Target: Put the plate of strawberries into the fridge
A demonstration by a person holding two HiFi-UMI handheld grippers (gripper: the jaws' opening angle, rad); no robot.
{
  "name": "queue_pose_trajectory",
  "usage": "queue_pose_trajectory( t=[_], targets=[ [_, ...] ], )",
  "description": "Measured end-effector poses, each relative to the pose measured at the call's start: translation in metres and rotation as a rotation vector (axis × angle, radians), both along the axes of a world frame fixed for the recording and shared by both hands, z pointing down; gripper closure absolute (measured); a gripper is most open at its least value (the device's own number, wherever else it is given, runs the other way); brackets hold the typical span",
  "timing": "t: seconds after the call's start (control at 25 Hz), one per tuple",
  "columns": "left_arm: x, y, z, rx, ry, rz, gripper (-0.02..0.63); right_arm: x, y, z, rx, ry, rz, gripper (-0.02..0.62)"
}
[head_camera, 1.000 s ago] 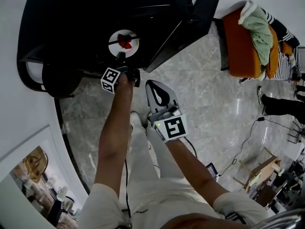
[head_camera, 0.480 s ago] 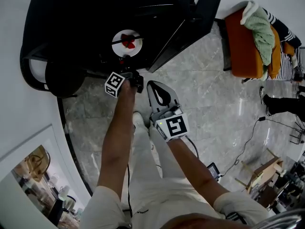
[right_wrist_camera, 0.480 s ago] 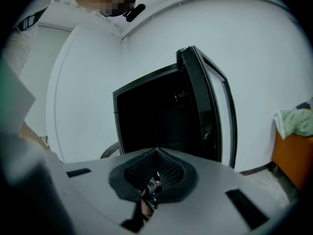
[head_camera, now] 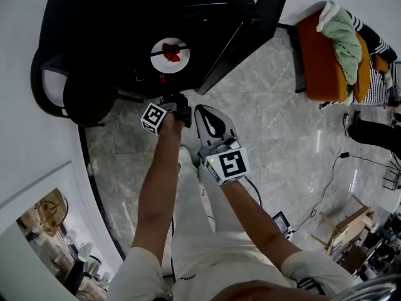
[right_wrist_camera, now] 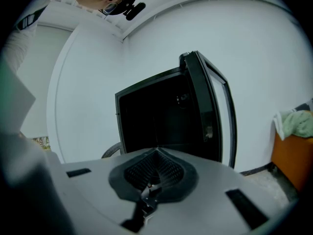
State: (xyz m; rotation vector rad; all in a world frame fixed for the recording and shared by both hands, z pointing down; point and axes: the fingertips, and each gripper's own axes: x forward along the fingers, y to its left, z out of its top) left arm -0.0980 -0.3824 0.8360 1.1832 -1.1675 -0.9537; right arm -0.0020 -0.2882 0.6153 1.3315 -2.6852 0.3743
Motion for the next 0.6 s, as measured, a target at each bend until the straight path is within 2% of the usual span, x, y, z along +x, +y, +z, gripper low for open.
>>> queue_pose_trajectory(
  t=[0.12,0.6],
  targets=[
    [0.000,0.007,-0.018,0.050,0.011,0.007,0.604,-0.001,0.003,-0.003,-0.001,0.000,0.001,0.583],
    [0.007,0.027,-0.079,0.154,0.025,0.012,0.606,0.000,0.011,-0.014,-0.029,-0.013,0.030,0.583]
  ],
)
